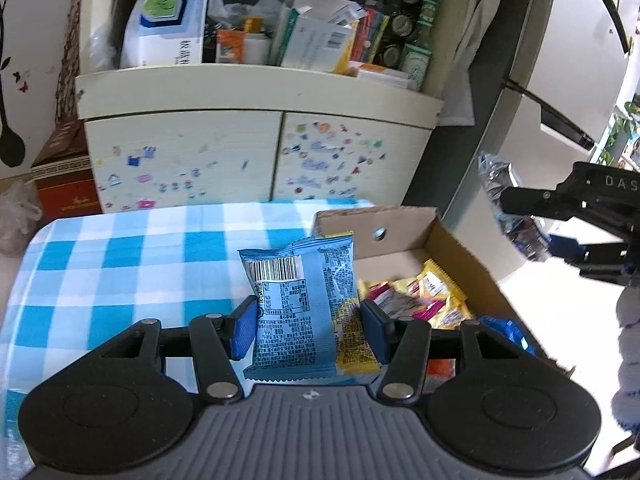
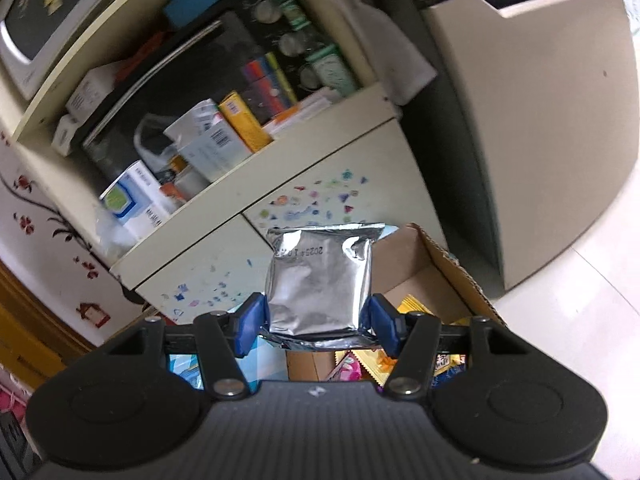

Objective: Organize snacks

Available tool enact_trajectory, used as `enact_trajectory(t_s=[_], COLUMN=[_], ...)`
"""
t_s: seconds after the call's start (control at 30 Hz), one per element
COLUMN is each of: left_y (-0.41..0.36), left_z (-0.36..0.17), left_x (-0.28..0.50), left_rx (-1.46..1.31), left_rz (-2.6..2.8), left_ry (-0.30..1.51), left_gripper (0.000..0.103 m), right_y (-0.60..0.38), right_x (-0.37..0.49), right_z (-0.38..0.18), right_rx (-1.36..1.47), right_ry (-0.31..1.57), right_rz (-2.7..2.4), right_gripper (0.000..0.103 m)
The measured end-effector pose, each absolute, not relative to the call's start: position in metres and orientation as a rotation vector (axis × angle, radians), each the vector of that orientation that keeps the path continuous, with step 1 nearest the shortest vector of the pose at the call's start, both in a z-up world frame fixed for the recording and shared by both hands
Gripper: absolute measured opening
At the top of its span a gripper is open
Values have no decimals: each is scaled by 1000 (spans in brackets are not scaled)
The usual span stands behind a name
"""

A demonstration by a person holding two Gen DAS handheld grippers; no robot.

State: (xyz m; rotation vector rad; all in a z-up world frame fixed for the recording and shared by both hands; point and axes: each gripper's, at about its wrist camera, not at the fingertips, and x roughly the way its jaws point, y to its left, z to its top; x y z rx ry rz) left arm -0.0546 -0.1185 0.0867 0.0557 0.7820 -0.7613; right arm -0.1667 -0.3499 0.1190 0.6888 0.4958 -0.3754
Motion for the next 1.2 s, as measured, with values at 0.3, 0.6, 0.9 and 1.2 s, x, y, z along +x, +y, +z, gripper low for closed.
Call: enact_trajectory(t_s=[0.3, 0.6, 0.9, 1.2], left_y=[-173, -215, -224, -199], left_z=[90, 83, 99, 116], left_x=[-63, -74, -98, -105], left_rx=[30, 86, 207, 166], left_rz=[-789, -786, -721, -626], left_ry=[803, 814, 727, 782], left_gripper=[60, 61, 96, 100], right_y=[-370, -383, -391, -380], right_x=[-171, -174, -182, -184], right_z=[110, 104, 105, 116], right_rx=[804, 874, 921, 750], right_ry=[510, 510, 477, 513], right_rz=[-414, -421, -429, -490], right_gripper=[58, 61, 76, 82])
